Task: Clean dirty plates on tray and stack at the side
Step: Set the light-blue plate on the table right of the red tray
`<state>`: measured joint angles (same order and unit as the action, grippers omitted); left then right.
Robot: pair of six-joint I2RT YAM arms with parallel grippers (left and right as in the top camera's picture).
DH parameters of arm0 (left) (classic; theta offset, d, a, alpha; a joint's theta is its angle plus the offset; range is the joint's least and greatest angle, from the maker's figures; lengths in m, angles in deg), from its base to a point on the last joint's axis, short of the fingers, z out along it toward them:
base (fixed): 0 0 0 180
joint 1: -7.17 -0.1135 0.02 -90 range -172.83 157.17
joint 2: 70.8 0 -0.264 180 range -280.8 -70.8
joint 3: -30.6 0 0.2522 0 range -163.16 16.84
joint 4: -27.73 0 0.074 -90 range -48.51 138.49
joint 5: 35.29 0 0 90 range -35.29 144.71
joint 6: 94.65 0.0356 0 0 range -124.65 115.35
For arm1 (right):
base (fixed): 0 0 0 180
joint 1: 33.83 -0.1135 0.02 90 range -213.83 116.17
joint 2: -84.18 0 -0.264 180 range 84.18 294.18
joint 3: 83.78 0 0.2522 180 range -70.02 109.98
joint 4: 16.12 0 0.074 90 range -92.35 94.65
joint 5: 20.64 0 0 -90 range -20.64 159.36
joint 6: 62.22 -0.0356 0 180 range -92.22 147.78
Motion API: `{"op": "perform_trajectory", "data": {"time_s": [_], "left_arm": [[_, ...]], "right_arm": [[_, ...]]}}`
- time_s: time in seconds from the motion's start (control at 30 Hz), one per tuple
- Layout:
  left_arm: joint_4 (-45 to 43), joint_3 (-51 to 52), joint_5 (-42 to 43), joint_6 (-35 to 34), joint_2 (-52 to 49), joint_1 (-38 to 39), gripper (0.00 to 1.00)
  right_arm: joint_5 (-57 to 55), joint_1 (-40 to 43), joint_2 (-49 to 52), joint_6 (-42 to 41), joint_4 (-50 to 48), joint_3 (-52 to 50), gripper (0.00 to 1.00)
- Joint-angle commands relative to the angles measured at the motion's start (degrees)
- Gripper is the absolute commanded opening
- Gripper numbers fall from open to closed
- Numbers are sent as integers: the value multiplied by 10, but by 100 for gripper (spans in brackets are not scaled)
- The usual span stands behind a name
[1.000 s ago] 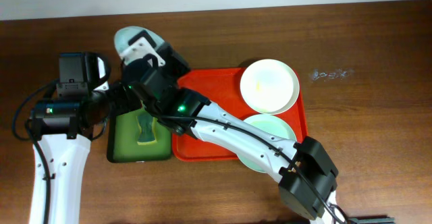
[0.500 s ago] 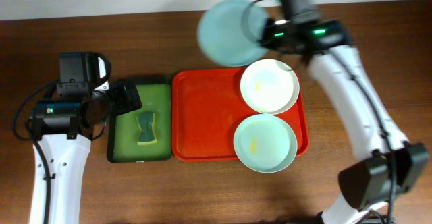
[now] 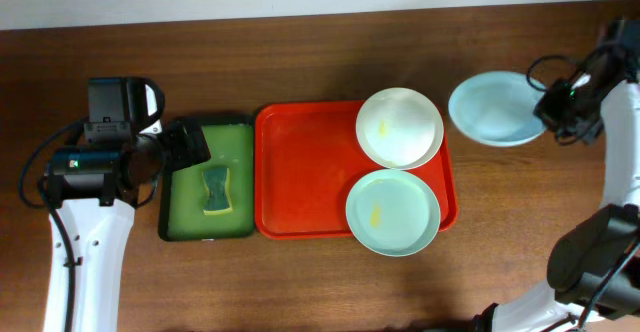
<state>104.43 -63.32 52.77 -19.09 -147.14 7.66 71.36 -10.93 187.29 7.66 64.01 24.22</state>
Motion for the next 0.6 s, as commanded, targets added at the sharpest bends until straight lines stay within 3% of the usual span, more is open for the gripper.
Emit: {"op": "perform_trajectory", "data": {"time_s": [0.0,0.13,0.33,0.37,0.4,0.47,0.57], "left_arm": [[-1,-7,0,-5,3,-3,99],[-1,-7,0,-5,3,-3,99],[-1,-7,0,-5,3,-3,99],[-1,-7,0,-5,3,-3,99],[-1,-7,0,-5,3,-3,99],[-1,-7,0,-5,3,-3,99],[-1,-7,0,-5,3,-3,99]], "right_arm": [[-49,8,-5,-3,-59,-77,4],[-53,29,-5,-18,-138,-160,4],[-53,34,-4,-18,-211,-205,4],[-53,34,-4,-18,-216,-208,8],[-53,34,-4,-17,-218,-209,45],[-45,34,-6,-14,-205,-199,67],[12,33,-24,28,-89,-113,70]]}}
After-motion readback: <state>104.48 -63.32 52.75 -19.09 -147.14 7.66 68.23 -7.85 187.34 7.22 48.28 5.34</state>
